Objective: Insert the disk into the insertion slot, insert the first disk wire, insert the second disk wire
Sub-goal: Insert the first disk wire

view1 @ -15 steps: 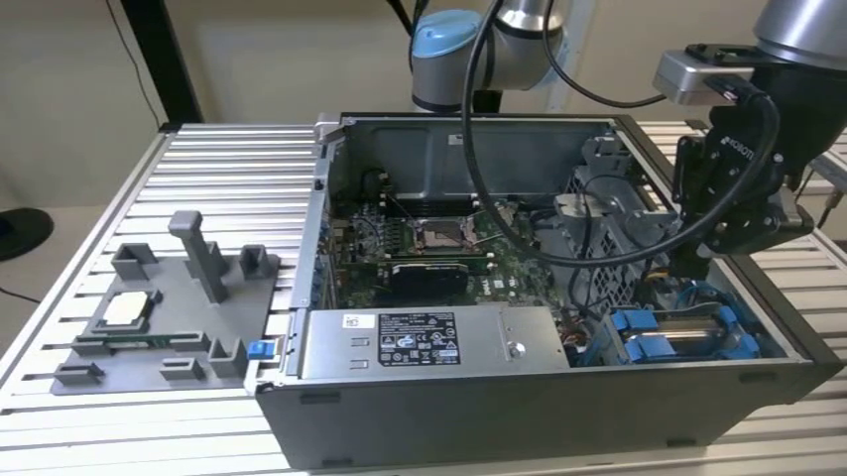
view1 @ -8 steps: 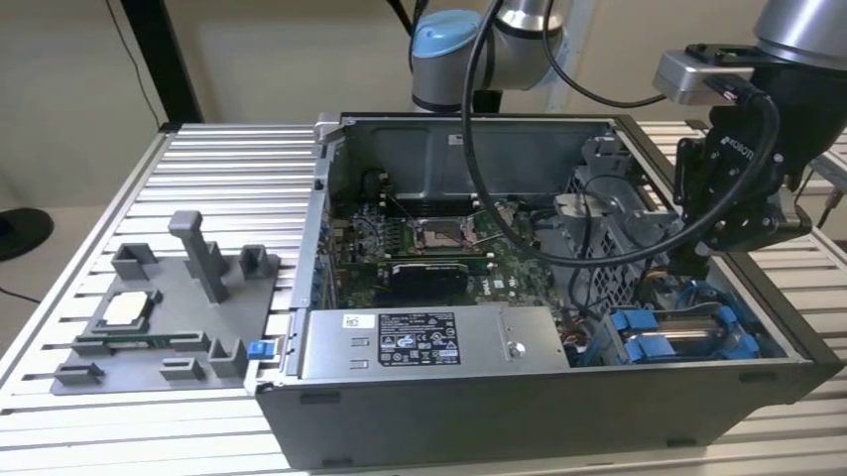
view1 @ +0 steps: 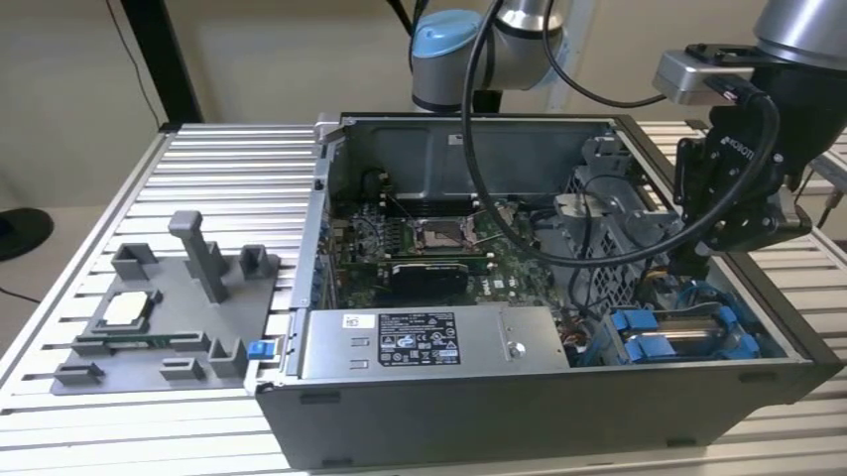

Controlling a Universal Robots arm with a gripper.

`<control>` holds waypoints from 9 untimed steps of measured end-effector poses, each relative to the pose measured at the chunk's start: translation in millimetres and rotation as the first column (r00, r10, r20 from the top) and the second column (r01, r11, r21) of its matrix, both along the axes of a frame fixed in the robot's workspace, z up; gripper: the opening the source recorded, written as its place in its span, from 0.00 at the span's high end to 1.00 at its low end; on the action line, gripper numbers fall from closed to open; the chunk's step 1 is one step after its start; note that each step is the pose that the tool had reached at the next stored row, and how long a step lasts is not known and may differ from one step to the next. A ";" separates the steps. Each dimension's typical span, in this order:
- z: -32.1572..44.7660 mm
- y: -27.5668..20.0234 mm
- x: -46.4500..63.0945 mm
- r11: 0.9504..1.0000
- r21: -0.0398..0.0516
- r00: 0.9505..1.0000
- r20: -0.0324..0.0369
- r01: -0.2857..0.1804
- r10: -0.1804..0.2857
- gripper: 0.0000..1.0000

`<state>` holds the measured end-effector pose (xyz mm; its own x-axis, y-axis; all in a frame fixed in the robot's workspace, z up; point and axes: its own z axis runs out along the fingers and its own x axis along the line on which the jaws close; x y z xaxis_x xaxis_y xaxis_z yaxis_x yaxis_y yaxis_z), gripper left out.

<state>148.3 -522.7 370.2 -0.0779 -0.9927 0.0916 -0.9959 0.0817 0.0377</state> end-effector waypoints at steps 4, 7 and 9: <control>0.0 0.0 0.0 1.000 0.000 1.000 0.000 0.000 0.000 1.00; 0.0 0.0 0.0 1.000 0.002 1.000 0.000 0.000 0.000 1.00; 0.1 -0.6 0.1 1.000 0.014 1.000 0.000 0.000 0.000 1.00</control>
<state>148.4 -523.3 370.2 -0.0779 -0.9939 0.0780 -0.9960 0.0811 0.0388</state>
